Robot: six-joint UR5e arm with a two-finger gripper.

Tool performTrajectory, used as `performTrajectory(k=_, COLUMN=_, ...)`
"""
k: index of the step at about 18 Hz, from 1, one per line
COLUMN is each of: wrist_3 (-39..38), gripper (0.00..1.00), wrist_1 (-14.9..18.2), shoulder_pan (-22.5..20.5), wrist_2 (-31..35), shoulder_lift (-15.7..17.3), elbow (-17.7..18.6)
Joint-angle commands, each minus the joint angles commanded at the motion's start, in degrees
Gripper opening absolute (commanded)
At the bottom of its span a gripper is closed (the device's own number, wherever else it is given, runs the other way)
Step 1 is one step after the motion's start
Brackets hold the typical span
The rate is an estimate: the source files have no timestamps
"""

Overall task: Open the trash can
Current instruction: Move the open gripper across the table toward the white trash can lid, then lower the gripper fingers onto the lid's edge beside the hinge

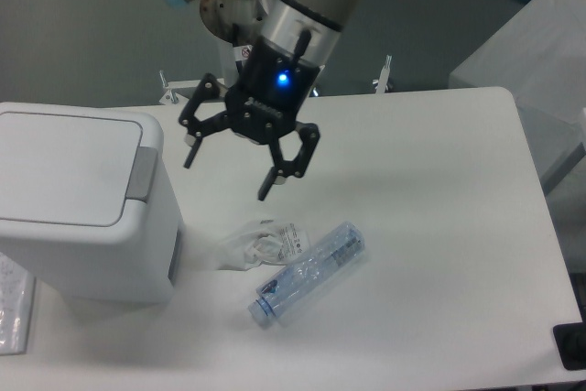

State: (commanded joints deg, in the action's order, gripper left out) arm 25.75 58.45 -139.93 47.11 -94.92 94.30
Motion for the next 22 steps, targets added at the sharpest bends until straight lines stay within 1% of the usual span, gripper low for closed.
performTrajectory(k=3, wrist_3=0.0, gripper=1.0, wrist_1=-0.2, shoulder_pan=1.1, wrist_2=1.1, shoulder_lift=-0.2, elbow=0.9)
performTrajectory(k=18, wrist_3=0.1, gripper=1.0, wrist_1=-0.4, shoulder_pan=1.2, wrist_2=2.1, shoulder_lift=-0.5, elbow=2.4)
performTrajectory(k=22, wrist_3=0.0, gripper=1.0, wrist_1=-0.6, shoulder_pan=2.2, wrist_2=2.5, shoulder_lift=-0.6, elbow=3.3)
